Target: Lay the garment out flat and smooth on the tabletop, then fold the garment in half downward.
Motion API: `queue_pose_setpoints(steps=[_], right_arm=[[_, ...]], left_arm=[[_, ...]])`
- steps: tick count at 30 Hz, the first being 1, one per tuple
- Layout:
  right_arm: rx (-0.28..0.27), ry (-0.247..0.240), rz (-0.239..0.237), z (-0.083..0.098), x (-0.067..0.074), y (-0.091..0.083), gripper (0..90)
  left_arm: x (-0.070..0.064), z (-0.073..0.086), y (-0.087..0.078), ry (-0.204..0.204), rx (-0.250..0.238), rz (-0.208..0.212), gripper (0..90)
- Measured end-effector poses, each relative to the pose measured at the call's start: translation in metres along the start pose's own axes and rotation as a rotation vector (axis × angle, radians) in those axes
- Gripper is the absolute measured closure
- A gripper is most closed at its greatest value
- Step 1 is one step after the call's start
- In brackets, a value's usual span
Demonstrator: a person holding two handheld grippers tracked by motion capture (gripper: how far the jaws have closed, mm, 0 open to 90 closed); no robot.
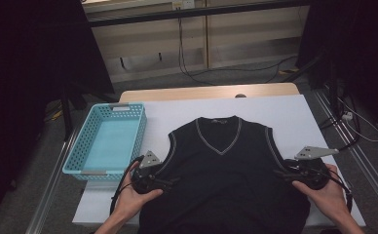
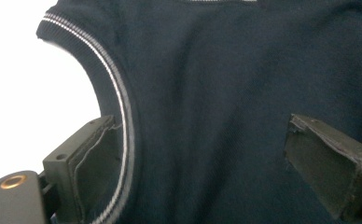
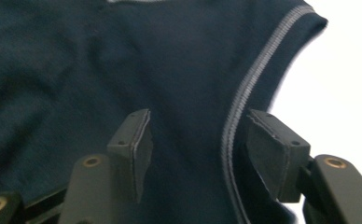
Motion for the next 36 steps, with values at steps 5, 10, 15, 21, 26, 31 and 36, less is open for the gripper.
queue_pose_setpoints(steps=[5, 10, 15, 21, 26, 31, 36], right_arm=[[-0.025, -0.025, -0.033, -0.014, 0.009, 0.005, 38.4], [-0.02, -0.044, -0.02, -0.024, 0.016, 0.013, 34.5], [-0.042, -0.057, -0.019, -0.036, 0.016, 0.018, 29.5], [-0.047, -0.047, -0.004, -0.05, 0.01, 0.024, 26.2], [-0.045, -0.013, 0.007, -0.057, 0.0, 0.027, 21.1], [-0.054, 0.022, -0.005, -0.062, -0.012, 0.027, 19.5], [-0.04, 0.04, 0.001, -0.07, -0.026, 0.031, 16.7]], left_arm=[[0.004, 0.004, 0.001, 0.013, 0.043, -0.004, 11.5], [0.01, -0.008, -0.001, -0.014, -0.063, 0.014, 11.8], [0.017, -0.017, 0.003, -0.032, -0.08, 0.005, 12.0], [0.024, -0.036, 0.01, -0.032, -0.085, -0.004, 11.8], [0.034, -0.05, 0.018, -0.036, -0.092, -0.032, 11.4], [0.04, -0.061, 0.026, -0.058, -0.082, -0.04, 12.0], [0.046, -0.076, 0.029, -0.066, -0.101, -0.037, 9.8]])
Point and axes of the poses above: each handheld gripper's, and its own axes: y roughly forward along the jaws, z roughly out of its underside, x roughly to its left, the point moved 5 cm from there along y, roughly forward along the jaws, and after that the axes turned 14 degrees about x, right-handed, at the moved point
